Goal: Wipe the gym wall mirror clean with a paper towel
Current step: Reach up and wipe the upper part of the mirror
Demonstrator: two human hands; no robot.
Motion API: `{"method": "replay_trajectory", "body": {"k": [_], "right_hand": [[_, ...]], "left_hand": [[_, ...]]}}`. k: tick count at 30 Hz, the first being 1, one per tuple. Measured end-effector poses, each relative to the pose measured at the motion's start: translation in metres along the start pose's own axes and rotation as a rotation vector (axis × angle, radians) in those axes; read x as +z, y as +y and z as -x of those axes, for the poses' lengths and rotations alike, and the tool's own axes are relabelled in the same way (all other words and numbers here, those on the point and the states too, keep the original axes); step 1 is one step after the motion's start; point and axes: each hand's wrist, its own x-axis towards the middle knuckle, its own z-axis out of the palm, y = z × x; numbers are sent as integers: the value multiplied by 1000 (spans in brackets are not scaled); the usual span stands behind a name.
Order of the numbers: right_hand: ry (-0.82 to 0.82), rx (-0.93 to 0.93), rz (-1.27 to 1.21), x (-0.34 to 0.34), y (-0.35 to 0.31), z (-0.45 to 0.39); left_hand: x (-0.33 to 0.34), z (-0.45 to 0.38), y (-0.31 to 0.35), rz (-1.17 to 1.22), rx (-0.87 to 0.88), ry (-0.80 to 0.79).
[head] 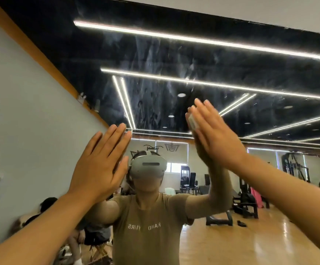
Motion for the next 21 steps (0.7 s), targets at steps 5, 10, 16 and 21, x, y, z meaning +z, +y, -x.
{"method": "replay_trajectory", "body": {"k": [5,10,16,21], "right_hand": [[50,328,-87,-14,45,-82],[85,278,-194,-8,19,-67],[-88,-227,-189,18,-31,12],[-83,-514,-140,26,-42,44]], "left_hand": [[-1,0,2,3,-3,5],[0,0,2,-21,-6,-2],[0,0,2,-38,-15,-8],[0,0,4,-44,-27,-21]]}}
